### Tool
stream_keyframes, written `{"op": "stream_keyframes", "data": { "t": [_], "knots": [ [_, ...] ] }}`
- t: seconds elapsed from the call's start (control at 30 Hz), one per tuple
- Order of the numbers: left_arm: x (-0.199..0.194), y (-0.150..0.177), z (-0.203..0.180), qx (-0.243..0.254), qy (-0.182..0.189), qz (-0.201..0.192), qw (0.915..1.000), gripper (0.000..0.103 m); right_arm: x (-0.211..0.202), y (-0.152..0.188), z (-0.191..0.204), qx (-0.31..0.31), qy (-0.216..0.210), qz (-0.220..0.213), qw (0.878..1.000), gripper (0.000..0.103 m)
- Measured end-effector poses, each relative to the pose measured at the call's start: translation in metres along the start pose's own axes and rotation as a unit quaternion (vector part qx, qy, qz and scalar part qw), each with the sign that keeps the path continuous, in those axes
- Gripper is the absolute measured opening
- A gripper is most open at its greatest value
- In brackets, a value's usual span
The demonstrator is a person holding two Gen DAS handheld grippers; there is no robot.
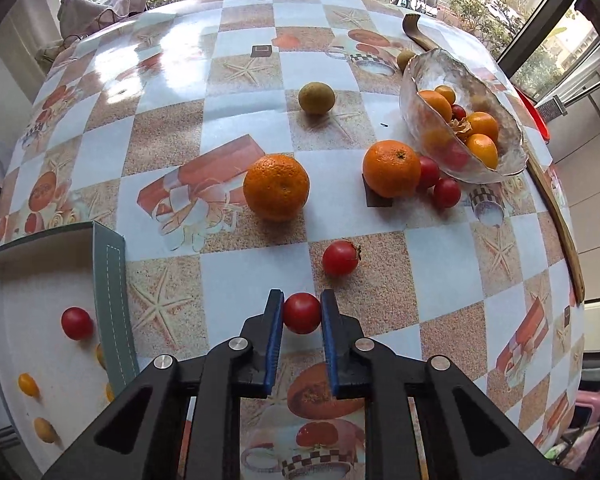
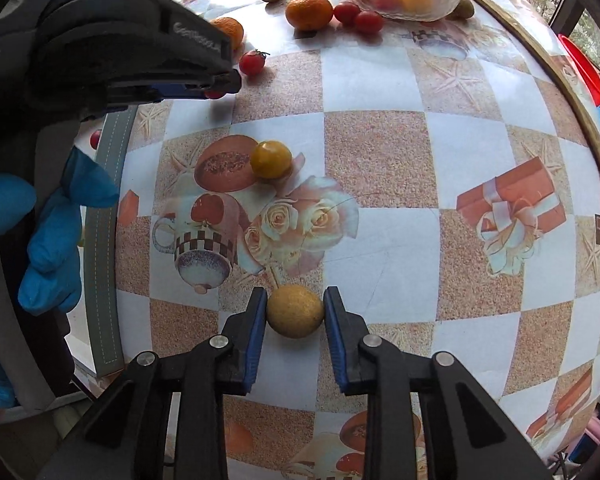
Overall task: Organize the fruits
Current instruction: 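Grasp a red cherry tomato with the left tool while the right grasps a brown round fruit, then carry both fruits into the white tray and open both tools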
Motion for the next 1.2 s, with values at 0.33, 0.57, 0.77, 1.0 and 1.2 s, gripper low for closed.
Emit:
{"op": "stream_keyframes", "data": {
  "t": [0.33,0.57,0.77,1.0,1.2],
  "knots": [
    [-0.054,0.038,0.02,-0.001,-0.009,-0.008,0.9999,0.02,-0.019,-0.017,-0.028,0.017,-0.002,0.003,1.0,0.031],
    [-0.076,0.07,0.032,-0.011,-0.027,0.0,0.9996,0.02,-0.033,-0.01,-0.018,0.009,0.005,-0.001,1.0,0.031],
    [-0.092,0.081,0.046,-0.024,-0.035,-0.005,0.9991,0.02,-0.046,-0.012,-0.009,-0.003,0.006,-0.001,1.0,0.031],
    [-0.104,0.089,0.06,-0.041,-0.037,-0.012,0.9984,0.02,-0.054,-0.019,0.01,-0.025,0.008,-0.002,1.0,0.031],
    [-0.113,0.094,0.077,-0.059,-0.04,-0.022,0.9972,0.02,-0.056,-0.026,0.033,-0.05,0.004,-0.004,0.999,0.031]
  ]
}}
Point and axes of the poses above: each gripper's, at about its wrist camera, not at the fingertips, and x roughly the way its jaws point, z to its left, y to its underside, the point moved 3 cm from there along x, roughly the way its jaws point, and after that the axes turned 7 degrees about -z, right-handed, at the moved point
